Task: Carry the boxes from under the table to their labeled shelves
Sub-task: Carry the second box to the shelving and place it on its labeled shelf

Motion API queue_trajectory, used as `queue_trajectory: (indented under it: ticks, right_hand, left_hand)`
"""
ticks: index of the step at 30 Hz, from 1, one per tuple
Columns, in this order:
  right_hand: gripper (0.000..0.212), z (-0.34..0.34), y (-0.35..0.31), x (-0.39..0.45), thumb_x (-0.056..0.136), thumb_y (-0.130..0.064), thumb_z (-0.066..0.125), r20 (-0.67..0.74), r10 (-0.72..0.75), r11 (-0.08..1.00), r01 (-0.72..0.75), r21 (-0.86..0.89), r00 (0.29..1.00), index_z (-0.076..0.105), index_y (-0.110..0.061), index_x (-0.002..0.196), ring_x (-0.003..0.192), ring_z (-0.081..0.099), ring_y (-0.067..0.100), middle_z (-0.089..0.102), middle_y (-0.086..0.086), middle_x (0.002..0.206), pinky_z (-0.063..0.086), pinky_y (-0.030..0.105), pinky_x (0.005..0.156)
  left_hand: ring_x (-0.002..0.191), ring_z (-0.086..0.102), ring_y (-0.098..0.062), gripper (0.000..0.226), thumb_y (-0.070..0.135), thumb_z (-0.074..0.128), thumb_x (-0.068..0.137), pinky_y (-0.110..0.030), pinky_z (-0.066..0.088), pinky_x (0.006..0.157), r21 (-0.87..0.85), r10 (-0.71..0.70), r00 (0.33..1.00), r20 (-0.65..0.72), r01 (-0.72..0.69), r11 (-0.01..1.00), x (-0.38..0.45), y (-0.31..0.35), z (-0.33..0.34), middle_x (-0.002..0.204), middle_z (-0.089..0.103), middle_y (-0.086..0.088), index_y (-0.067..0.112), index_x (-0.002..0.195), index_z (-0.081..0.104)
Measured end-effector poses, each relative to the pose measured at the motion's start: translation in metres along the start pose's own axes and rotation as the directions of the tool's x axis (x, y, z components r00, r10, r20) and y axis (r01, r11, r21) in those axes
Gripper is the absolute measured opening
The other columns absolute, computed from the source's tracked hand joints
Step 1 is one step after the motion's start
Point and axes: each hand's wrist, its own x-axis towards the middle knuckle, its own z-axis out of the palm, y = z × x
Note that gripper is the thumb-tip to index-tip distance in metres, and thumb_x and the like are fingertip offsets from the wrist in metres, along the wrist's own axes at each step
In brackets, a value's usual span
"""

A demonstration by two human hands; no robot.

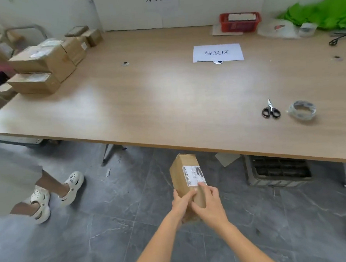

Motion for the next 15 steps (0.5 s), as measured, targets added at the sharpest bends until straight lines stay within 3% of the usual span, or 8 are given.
queue_trajectory:
  ticks: [2,4,5,8,12,15]
  right_hand:
    - [0.047,0.003,-0.017,-0.006,0.085,-0.04,0.052,0.032,-0.021,0.998,0.019,0.065,0.999,0.041,-0.038,0.131,0.109,0.051,0.011,0.034,-0.011,0.119,0.049,0.027,0.084]
    - [0.037,0.005,-0.035,-0.01,0.091,-0.032,0.047,0.038,-0.076,0.992,0.072,0.099,0.996,0.044,-0.035,0.128,0.105,0.053,0.007,0.041,-0.009,0.117,0.044,0.019,0.08]
    - [0.037,0.006,-0.044,-0.011,0.091,-0.029,0.047,0.035,-0.102,0.989,0.098,0.11,0.994,0.044,-0.033,0.128,0.102,0.053,0.004,0.046,-0.009,0.115,0.042,0.017,0.078]
    - [0.034,0.014,-0.074,-0.013,0.088,-0.025,0.055,0.065,-0.106,0.98,0.093,0.177,0.992,0.043,-0.034,0.119,0.096,0.057,0.002,0.057,-0.014,0.106,0.047,0.021,0.078]
    - [0.022,0.033,-0.115,-0.019,0.091,-0.032,0.054,0.215,-0.117,0.982,0.082,0.168,0.969,0.056,-0.025,0.111,0.096,0.06,0.008,0.061,-0.011,0.103,0.045,0.017,0.072]
    - [0.01,0.053,-0.15,-0.027,0.09,-0.026,0.055,0.174,-0.229,0.969,0.206,0.137,0.958,0.062,-0.023,0.097,0.087,0.057,0.009,0.059,-0.005,0.1,0.045,0.022,0.075]
  left_hand:
    - [0.1,0.067,-0.025,0.072,0.046,0.067,0.069,-0.043,0.058,0.076,-0.094,0.021,1.0,0.016,-0.019,0.995,-0.019,0.004,-0.016,0.122,0.064,-0.007,0.033,0.134,0.039]
    - [0.078,0.073,-0.016,0.051,0.049,0.059,0.075,-0.031,0.057,0.055,-0.108,0.038,0.999,-0.005,-0.039,0.993,-0.037,0.005,-0.033,0.102,0.073,-0.003,0.03,0.122,0.054]
    - [0.075,0.073,-0.015,0.048,0.052,0.056,0.075,-0.031,0.057,0.054,-0.12,0.036,0.999,-0.012,-0.037,0.992,-0.045,0.006,-0.041,0.097,0.075,-0.002,0.028,0.117,0.06]
    - [0.097,0.068,-0.031,0.048,0.055,0.054,0.074,-0.051,0.053,0.086,-0.227,0.05,0.999,0.002,-0.049,0.973,-0.063,0.006,-0.065,0.103,0.074,-0.01,0.024,0.109,0.068]
    - [0.076,0.071,-0.028,0.041,0.053,0.053,0.072,-0.044,0.054,0.074,-0.443,0.107,0.994,-0.033,-0.111,0.89,-0.097,0.005,-0.102,0.091,0.075,-0.011,0.025,0.092,0.075]
    - [0.078,0.069,-0.029,0.046,0.054,0.055,0.069,-0.047,0.054,0.074,-0.552,0.161,0.984,-0.072,-0.174,0.816,-0.123,0.0,-0.139,0.093,0.073,-0.013,0.022,0.096,0.074]
